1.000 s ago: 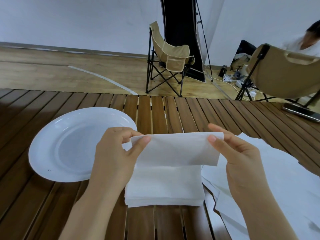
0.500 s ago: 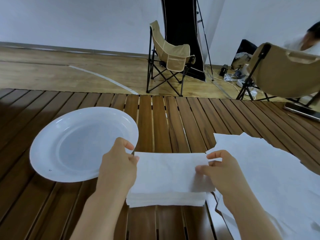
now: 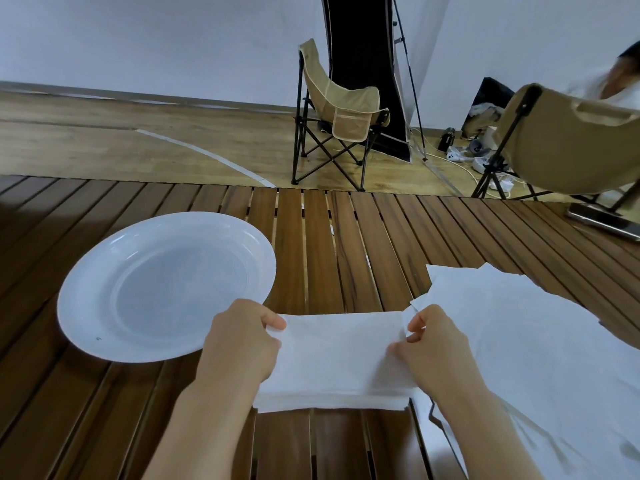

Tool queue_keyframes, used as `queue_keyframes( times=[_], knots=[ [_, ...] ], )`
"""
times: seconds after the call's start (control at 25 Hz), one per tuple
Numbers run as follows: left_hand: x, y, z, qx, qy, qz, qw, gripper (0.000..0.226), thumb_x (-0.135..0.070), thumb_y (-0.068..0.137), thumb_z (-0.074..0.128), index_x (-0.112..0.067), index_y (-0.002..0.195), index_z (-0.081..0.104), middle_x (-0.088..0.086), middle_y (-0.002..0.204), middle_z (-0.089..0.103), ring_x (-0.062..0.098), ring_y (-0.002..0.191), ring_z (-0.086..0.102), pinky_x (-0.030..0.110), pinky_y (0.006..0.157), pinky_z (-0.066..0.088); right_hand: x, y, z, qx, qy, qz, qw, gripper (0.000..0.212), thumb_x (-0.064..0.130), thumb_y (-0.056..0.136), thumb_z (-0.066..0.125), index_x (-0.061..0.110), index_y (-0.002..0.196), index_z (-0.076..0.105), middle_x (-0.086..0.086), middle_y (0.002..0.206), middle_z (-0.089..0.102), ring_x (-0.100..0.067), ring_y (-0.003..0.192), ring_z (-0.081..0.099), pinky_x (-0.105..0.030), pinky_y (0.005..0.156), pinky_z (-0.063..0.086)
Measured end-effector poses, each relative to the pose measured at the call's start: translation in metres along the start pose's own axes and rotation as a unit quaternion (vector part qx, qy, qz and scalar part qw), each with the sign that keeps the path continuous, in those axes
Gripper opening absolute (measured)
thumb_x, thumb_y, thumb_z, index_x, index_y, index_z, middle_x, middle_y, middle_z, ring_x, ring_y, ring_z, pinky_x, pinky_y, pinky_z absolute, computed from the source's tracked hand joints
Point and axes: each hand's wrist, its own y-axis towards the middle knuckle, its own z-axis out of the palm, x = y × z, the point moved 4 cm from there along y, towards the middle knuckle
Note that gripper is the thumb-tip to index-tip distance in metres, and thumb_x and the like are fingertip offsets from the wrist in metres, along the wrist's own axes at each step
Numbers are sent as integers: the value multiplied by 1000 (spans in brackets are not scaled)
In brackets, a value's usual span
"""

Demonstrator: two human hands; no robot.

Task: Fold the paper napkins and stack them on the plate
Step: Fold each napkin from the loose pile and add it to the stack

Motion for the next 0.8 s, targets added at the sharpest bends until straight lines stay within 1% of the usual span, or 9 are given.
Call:
queue_keyframes(
  times=[0.2,0.32,0.4,0.48,0.56,0.64,0.72,0.8],
  knots=[
    [2,3,0,-1,10,-7,1000,32,-7,85,61,-32,104,67,2,108,61,20,94,59,27,79,48,0,0,1,16,-19,0,1000,24,14,86,65,16,101,46,1,88,54,-9,72,49,-19,51,36],
    [4,3,1,7,20,-18,1000,36,-4,84,62,-30,110,65,2,112,60,21,97,59,27,81,47,-1,0,3,21,-38,-1,999,26,17,87,66,16,102,45,-1,90,55,-10,74,49,-19,52,36],
    [4,1,1,11,32,-15,999,39,-4,84,63,-29,113,63,1,114,59,19,99,58,25,80,47,-2,0,4,18,-46,0,999,27,18,86,66,15,103,45,-2,91,56,-14,76,51,-22,53,37],
    [3,-2,1,15,46,-4,999,36,-11,86,63,-29,117,61,-1,116,59,17,101,58,24,82,46,-3,2,4,10,-61,5,998,29,20,86,67,15,104,44,-2,93,56,-17,80,52,-25,56,38],
    [-3,-5,1,31,81,20,996,31,-21,90,59,-25,121,59,-3,120,59,15,107,56,23,87,44,-5,4,4,4,-97,7,995,26,23,88,65,15,104,46,1,92,53,-15,82,52,-24,60,38],
    [-9,-9,1,51,112,39,992,31,-27,94,53,-22,125,55,-2,125,56,15,113,54,21,89,41,-5,6,6,12,-122,3,992,16,23,91,62,10,99,57,-1,87,56,-12,72,51,-19,53,37],
    [-13,-11,2,72,115,43,990,36,-30,95,51,-19,129,51,-1,132,52,17,119,50,23,92,39,-6,7,10,19,-132,-6,991,18,19,91,58,4,89,67,-7,79,63,-12,63,51,-17,49,37],
    [-15,-13,1,88,105,41,990,40,-32,96,50,-19,134,47,-1,137,48,17,123,48,23,95,38,-5,7,11,12,-133,-12,991,21,16,91,55,2,82,68,-8,73,62,-13,59,50,-19,48,38]
  ],
)
